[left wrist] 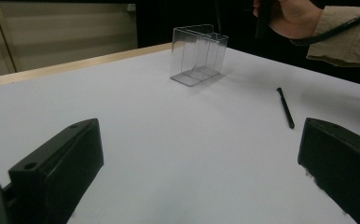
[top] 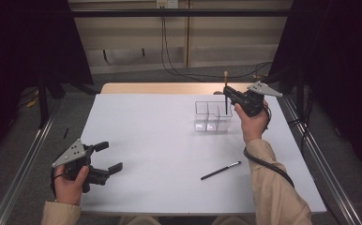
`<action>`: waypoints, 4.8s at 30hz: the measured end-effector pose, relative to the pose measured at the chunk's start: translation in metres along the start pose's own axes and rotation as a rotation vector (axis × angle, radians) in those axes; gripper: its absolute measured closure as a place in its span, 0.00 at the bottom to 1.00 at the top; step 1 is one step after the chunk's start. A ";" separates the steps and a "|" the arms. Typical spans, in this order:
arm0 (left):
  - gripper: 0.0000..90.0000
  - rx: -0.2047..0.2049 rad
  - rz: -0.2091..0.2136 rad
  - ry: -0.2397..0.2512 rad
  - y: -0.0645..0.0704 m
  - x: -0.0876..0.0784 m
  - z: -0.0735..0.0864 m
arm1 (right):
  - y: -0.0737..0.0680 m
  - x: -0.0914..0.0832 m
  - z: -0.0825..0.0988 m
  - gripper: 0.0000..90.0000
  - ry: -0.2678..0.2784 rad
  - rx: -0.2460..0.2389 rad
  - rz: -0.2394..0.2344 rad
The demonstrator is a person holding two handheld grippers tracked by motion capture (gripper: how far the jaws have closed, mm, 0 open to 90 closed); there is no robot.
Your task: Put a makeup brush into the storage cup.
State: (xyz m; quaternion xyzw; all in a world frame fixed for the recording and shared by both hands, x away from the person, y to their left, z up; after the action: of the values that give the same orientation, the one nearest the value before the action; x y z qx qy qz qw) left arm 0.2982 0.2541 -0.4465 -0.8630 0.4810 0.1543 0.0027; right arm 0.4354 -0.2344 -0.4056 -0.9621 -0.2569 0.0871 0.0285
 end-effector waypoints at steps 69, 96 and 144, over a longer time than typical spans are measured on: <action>0.00 0.016 0.002 -0.010 0.002 0.002 0.000 | 0.001 -0.019 0.024 0.51 -0.045 0.042 -0.018; 0.00 0.026 0.001 -0.009 0.003 0.002 -0.001 | -0.019 -0.037 0.027 0.12 -0.065 0.022 -0.070; 0.00 0.031 0.006 -0.007 0.006 0.004 -0.002 | -0.043 -0.083 0.040 0.06 -0.096 -0.034 -0.109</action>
State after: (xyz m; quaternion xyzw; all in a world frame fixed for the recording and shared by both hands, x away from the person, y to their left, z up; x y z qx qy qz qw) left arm 0.2958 0.2479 -0.4449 -0.8608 0.4860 0.1500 0.0173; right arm 0.3362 -0.2388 -0.4280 -0.9418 -0.3112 0.1270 0.0046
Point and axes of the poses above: each handheld gripper's, and its own axes: x roughly forward along the jaws, z roughly out of its underside, y roughly to its right, the point moved 3 cm from there along x, roughly forward along the jaws, and after that the axes turned 1 degree about -x, right-handed, at the moved point
